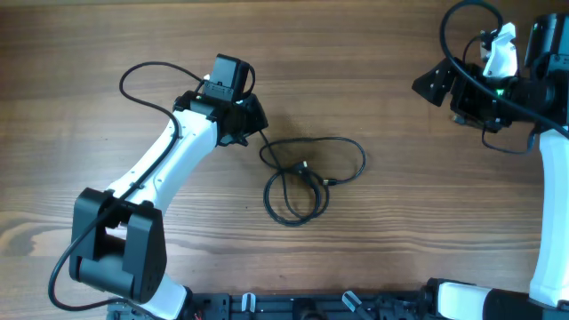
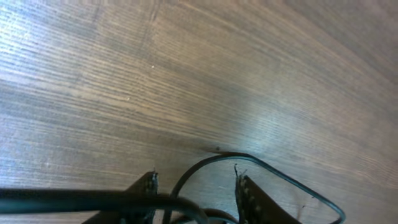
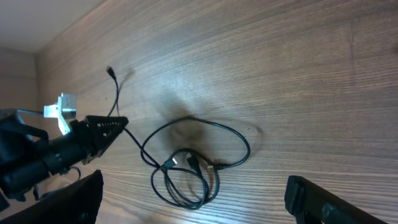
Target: Untangle cables
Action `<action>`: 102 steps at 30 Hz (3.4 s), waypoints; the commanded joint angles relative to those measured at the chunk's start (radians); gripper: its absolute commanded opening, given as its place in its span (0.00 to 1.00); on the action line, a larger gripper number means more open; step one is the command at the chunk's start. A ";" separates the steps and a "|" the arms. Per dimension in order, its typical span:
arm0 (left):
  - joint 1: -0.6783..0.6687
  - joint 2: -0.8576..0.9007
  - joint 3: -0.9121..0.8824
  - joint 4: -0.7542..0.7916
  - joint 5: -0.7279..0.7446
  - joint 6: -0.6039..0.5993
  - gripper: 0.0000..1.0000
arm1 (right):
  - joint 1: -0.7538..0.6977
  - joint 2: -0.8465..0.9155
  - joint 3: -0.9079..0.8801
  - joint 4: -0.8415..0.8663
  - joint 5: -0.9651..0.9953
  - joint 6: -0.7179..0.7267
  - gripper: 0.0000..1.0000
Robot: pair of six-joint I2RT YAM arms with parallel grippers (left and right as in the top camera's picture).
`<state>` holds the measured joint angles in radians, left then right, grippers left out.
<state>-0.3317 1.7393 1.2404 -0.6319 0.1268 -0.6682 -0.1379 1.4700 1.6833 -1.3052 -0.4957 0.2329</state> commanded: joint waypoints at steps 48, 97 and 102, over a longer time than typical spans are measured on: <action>0.229 -0.553 0.106 0.062 0.153 -0.161 0.04 | 0.596 0.098 -0.031 0.164 -0.089 0.130 0.88; 0.245 -0.482 0.106 -0.115 0.146 -0.114 0.04 | 0.681 0.092 -0.570 1.005 -0.005 0.705 0.04; 0.252 -0.482 0.106 -0.153 0.122 0.051 0.04 | 0.487 -0.177 -0.518 0.811 0.009 0.558 0.04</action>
<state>-0.0921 1.2617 1.3365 -0.7750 0.2939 -0.7650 0.4240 1.4181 1.1152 -0.4358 -0.4931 0.9176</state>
